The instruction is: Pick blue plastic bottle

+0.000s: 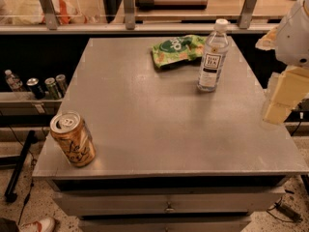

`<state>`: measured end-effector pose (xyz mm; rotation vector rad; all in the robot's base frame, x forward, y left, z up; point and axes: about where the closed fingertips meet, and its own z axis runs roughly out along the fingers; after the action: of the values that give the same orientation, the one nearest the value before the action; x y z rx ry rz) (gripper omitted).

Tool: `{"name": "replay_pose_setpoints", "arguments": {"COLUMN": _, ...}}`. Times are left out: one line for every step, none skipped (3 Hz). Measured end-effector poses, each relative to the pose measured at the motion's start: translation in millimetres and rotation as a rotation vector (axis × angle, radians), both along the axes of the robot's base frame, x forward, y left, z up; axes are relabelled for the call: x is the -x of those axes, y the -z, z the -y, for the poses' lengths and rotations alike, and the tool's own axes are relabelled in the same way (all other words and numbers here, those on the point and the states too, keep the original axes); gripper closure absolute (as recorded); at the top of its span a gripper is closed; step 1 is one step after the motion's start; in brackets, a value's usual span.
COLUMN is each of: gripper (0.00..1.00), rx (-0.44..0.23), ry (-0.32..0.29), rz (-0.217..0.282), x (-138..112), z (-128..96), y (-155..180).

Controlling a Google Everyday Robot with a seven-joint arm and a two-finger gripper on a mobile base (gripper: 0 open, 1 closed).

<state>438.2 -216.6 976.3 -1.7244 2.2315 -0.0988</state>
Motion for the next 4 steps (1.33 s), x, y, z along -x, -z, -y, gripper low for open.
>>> {"name": "replay_pose_setpoints", "arguments": {"gripper": 0.00, "rx": 0.000, "ry": 0.000, "rz": 0.000, "x": 0.0, "z": 0.0, "y": 0.0}}
{"name": "replay_pose_setpoints", "arguments": {"gripper": 0.00, "rx": -0.062, "ry": 0.037, "rz": 0.025, "x": -25.6, "z": 5.5, "y": 4.3}}
{"name": "replay_pose_setpoints", "arguments": {"gripper": 0.00, "rx": -0.167, "ry": 0.072, "rz": 0.064, "x": -62.8, "z": 9.7, "y": 8.9}}
{"name": "replay_pose_setpoints", "arguments": {"gripper": 0.00, "rx": -0.298, "ry": 0.148, "rz": 0.127, "x": -95.9, "z": 7.2, "y": 11.2}}
